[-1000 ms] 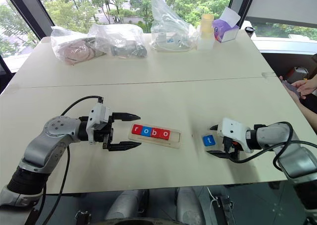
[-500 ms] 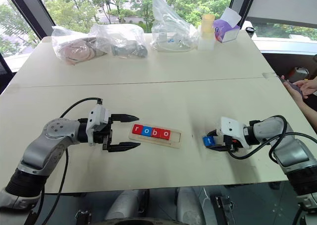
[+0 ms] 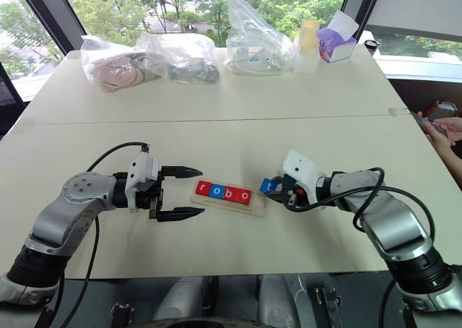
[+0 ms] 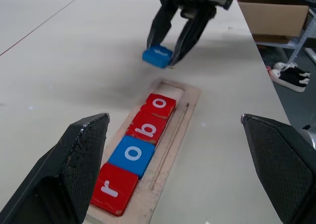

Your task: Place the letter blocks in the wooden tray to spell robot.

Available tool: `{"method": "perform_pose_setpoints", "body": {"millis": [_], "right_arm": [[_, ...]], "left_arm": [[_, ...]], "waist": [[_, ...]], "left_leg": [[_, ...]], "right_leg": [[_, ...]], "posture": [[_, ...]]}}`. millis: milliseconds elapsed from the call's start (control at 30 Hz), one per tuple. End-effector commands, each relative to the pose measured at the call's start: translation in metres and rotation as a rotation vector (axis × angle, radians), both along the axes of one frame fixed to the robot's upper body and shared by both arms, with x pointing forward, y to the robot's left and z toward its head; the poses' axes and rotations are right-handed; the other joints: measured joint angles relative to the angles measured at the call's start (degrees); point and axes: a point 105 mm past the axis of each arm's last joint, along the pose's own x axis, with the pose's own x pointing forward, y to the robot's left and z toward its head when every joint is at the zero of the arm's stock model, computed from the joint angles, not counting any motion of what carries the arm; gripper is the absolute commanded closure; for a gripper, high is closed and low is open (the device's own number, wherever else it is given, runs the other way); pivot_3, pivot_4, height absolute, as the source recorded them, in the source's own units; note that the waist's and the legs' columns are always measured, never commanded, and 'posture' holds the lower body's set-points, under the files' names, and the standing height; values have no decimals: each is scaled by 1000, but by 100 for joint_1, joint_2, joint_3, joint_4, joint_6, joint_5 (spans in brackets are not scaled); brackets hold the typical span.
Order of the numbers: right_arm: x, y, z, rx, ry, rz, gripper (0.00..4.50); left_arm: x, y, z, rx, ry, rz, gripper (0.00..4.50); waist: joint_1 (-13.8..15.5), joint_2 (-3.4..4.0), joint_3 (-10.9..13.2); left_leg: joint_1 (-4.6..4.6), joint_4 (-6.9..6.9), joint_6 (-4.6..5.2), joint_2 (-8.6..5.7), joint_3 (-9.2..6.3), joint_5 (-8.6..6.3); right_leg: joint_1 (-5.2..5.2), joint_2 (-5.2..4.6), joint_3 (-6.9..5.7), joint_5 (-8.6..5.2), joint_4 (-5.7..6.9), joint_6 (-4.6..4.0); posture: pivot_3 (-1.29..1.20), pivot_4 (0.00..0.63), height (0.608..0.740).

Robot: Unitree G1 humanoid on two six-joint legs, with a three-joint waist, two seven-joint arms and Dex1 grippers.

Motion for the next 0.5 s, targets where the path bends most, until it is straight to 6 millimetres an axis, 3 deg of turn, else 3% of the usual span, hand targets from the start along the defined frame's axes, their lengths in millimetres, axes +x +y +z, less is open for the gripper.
{"method": "perform_pose_setpoints", "body": {"millis": [33, 500], "right_arm": [[-6, 11, 4, -4, -21, 15, 3374], [-9, 14, -3, -53, 6, 52, 3374]], "left_arm": [[-1, -1, 9, -3, -49, -12, 0], [-4, -3, 12, -18, -42, -24, 0]], "waist": [[-7, 0, 0], [-16, 0, 0]], "left_leg": [[0, 0, 0, 0, 0, 0], [1, 0, 0, 2, 1, 0]], "right_leg": [[0, 0, -1, 0, -1, 0], [0, 11, -9, 1, 1, 2]], "posture": [[0, 150, 740], [0, 150, 740]]}}
